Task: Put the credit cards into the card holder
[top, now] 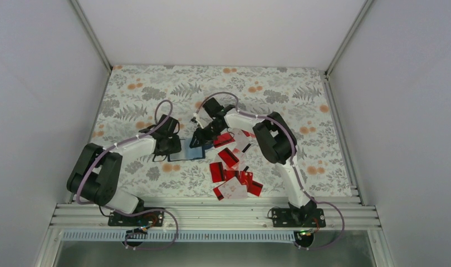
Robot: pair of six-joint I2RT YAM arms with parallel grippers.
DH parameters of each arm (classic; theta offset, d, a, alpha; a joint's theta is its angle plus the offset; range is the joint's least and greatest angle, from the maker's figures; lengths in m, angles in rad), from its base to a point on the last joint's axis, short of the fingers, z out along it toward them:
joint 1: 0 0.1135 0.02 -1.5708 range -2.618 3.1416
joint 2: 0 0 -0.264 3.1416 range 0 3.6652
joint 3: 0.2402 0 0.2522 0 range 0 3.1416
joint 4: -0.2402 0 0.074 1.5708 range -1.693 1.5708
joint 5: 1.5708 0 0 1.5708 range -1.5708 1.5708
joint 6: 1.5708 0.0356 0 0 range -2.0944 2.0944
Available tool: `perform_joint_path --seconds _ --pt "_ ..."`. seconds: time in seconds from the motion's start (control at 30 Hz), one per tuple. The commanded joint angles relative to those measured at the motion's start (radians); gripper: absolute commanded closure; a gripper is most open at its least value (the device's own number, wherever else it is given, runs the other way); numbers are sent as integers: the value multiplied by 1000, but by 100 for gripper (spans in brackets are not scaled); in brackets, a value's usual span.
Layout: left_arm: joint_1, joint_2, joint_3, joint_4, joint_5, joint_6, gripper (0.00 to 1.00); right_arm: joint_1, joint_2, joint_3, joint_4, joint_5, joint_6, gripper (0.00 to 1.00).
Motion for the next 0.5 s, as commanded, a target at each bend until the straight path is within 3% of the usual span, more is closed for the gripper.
perform_joint_path --seconds 0.0,0.3,0.47 --pt "10 20 -38 -33 -11 -43 65 -40 111 54 -79 165 -1 72" --pt "5 -12 -193 81 174 -121 66 -46 221 251 -114 164 27 71" --pt "-4 -46 -211 81 202 -147 66 -46 203 315 -132 172 27 71"
